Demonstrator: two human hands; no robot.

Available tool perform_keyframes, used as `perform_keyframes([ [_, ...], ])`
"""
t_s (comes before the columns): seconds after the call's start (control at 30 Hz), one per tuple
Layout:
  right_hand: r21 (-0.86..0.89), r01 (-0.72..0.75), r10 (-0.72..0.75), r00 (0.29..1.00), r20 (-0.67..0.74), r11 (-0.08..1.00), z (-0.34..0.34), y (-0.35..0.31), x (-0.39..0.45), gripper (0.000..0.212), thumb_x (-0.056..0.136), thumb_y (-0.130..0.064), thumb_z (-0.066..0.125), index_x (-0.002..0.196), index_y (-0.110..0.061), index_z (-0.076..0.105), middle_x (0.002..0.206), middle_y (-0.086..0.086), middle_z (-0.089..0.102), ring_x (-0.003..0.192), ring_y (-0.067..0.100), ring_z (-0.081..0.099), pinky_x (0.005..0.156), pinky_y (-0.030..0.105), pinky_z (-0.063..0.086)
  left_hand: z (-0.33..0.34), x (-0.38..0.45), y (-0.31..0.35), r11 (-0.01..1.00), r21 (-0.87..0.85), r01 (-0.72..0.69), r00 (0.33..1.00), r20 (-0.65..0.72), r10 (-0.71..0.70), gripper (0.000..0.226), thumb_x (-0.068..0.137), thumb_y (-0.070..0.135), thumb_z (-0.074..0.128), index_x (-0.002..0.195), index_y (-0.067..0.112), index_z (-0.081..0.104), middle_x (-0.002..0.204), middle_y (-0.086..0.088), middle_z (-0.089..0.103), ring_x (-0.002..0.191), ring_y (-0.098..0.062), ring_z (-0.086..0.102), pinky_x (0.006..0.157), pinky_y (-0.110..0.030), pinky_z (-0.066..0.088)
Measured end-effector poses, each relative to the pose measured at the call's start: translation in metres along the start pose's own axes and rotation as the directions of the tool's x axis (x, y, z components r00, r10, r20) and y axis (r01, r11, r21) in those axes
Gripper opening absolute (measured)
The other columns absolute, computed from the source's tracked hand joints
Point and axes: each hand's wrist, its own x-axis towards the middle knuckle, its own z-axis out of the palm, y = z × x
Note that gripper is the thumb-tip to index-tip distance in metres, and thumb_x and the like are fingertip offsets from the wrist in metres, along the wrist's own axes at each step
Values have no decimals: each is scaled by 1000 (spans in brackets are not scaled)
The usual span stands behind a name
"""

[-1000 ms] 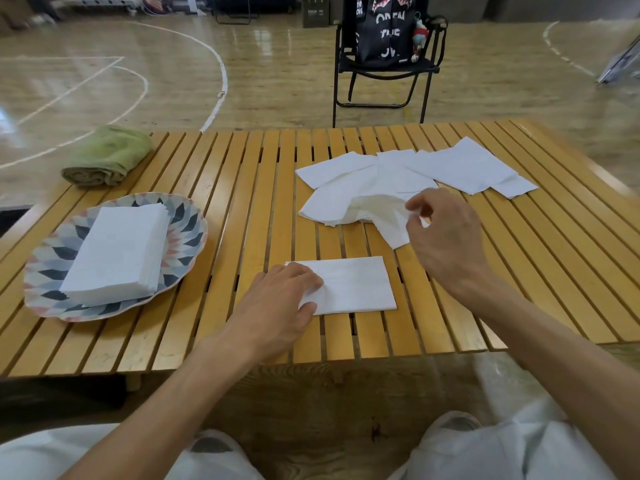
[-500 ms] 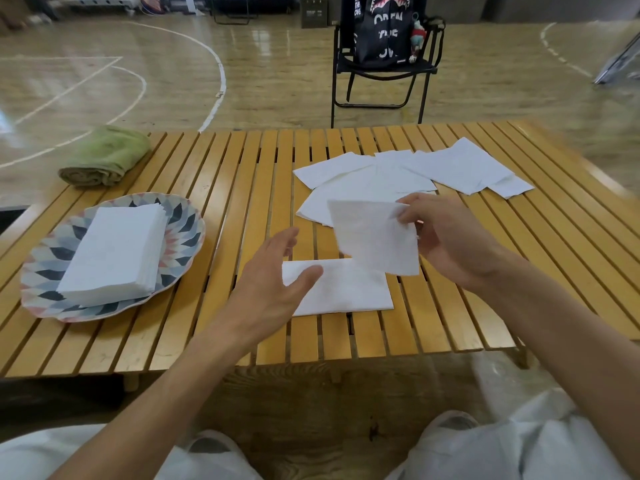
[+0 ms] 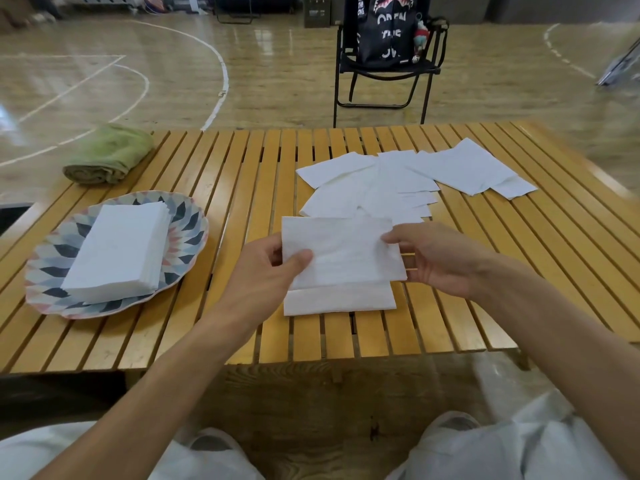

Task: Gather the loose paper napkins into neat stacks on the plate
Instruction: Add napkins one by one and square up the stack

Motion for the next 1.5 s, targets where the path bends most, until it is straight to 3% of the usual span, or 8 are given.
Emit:
perform_keyframes([
  [0.17, -197, -49, 33, 996, -81, 979, 0, 0, -1, 10, 93, -13, 63, 99, -10, 70, 89, 6, 75, 74, 17, 70, 60, 28, 52, 0, 0, -3, 993, 109, 50, 998, -45, -45, 17, 98, 27, 60, 95, 43, 63, 91, 25, 71, 85, 9, 64, 60, -9, 50],
  [0.33, -460, -24, -79, 976, -203, 888, 5, 2, -3, 8, 96, -13, 62, 97, -13, 70, 82, 6, 75, 61, 12, 71, 50, 23, 44, -3, 3, -8, 939, 333, 89, 992, -116, -53, 19, 97, 30, 60, 115, 29, 63, 102, 16, 68, 91, -2, 64, 61, -13, 49],
  [0.5, -520, -41, -88, 971, -221, 853, 10, 3, -3, 10, 96, -12, 61, 97, -14, 70, 79, 4, 74, 56, 8, 68, 50, 23, 40, -3, 0, -12, 841, 541, 35, 996, -83, 12, 8, 95, 37, 62, 96, 29, 62, 88, 18, 65, 81, 0, 61, 61, -15, 48],
  [0.63, -567, -69, -93, 964, -251, 821, 10, 5, -2, 9, 95, -11, 61, 95, -14, 69, 79, 4, 74, 54, 7, 66, 47, 19, 39, -3, 3, -16, 782, 622, 47, 997, -79, 4, 27, 98, 36, 54, 77, 21, 61, 67, 8, 59, 60, -5, 56, 51, -19, 43],
  [0.77, -586, -94, -82, 961, -266, 805, 8, 7, 1, 9, 95, -12, 61, 94, -12, 70, 76, 3, 73, 52, 6, 65, 46, 19, 39, -2, 2, -20, 759, 647, 67, 998, -43, -52, 37, 103, 31, 46, 69, 18, 54, 57, 5, 47, 47, -5, 42, 44, -18, 32],
  [1.0, -639, -140, -57, 959, -278, 756, 7, 12, 6, 9, 94, -12, 61, 94, -14, 70, 76, 2, 73, 50, 4, 63, 45, 16, 42, -4, 1, -22, 754, 650, 89, 996, -50, -75, 31, 99, 35, 53, 73, 21, 63, 60, 5, 59, 54, -8, 55, 53, -23, 39],
  [1.37, -662, -144, -56, 961, -271, 735, 9, 16, 9, 8, 95, -11, 60, 97, -12, 69, 78, 6, 74, 56, 10, 64, 67, 24, 56, -2, 2, -24, 714, 690, 117, 993, -64, -101, 28, 98, 37, 54, 74, 24, 61, 64, 5, 61, 59, -8, 59, 53, -22, 39],
  [1.5, -686, -149, -64, 960, -274, 712, 11, 18, 9, 5, 93, -13, 63, 95, -14, 68, 80, 4, 73, 55, 10, 65, 60, 21, 53, -2, 3, -24, 696, 710, 111, 994, -66, -91, 19, 97, 32, 57, 81, 22, 61, 73, 7, 61, 68, -7, 59, 56, -22, 41],
])
